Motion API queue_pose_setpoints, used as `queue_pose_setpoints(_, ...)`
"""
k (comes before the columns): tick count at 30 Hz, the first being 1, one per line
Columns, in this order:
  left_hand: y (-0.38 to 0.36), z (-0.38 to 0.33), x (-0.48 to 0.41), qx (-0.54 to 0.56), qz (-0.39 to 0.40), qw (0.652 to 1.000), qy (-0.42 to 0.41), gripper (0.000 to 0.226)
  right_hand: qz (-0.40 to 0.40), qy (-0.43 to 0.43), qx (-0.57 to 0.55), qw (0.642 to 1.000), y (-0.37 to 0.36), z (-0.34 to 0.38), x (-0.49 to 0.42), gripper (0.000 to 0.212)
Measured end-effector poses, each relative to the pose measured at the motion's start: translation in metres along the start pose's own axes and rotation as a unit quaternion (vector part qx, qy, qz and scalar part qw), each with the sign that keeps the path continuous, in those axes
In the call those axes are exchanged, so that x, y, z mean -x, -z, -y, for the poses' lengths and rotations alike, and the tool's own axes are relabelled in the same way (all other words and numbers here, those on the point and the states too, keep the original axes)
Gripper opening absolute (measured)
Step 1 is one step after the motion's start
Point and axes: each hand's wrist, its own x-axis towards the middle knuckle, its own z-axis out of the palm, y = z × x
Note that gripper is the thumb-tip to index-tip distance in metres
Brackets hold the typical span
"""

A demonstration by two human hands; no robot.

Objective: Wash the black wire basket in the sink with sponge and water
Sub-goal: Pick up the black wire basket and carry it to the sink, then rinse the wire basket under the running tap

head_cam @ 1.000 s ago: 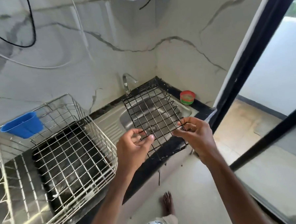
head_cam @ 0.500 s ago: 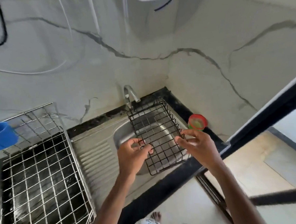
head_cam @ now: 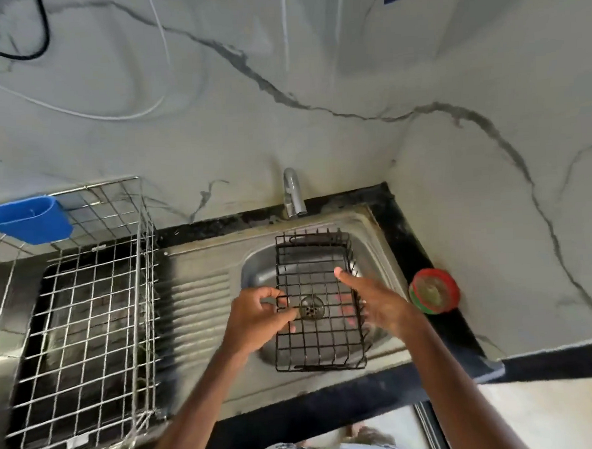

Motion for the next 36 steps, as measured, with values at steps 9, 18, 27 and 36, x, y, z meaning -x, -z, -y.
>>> queue_pose_setpoints(9,-0.005,0.002,-0.058,-0.078,0.127,0.988,0.042,0.042,0.012,-0.009,-0.041,0.999,0.023,-0.016,-0.029,0.057)
queue_pose_setpoints(18,0.028,0.016,-0.162,-0.246,0.089,0.96,-0.101,0.016,-0.147,0.015,-0.068,0.987,-0.009,-0.033,-0.061,0.091)
queue_pose_setpoints(27,0.002,-0.015,-0.286,-0.56,0.003,0.726,-0.399,0.074,-0.206,-0.031,-0.084,0.974,-0.03,-0.015,-0.103,0.056)
queue_pose_setpoints(36,-0.003,-0.006,-0.31,-0.675,0.001,0.633,-0.378,0.064,-0.201,-0.046,-0.146,0.968,-0.035,-0.015,-0.116,0.038)
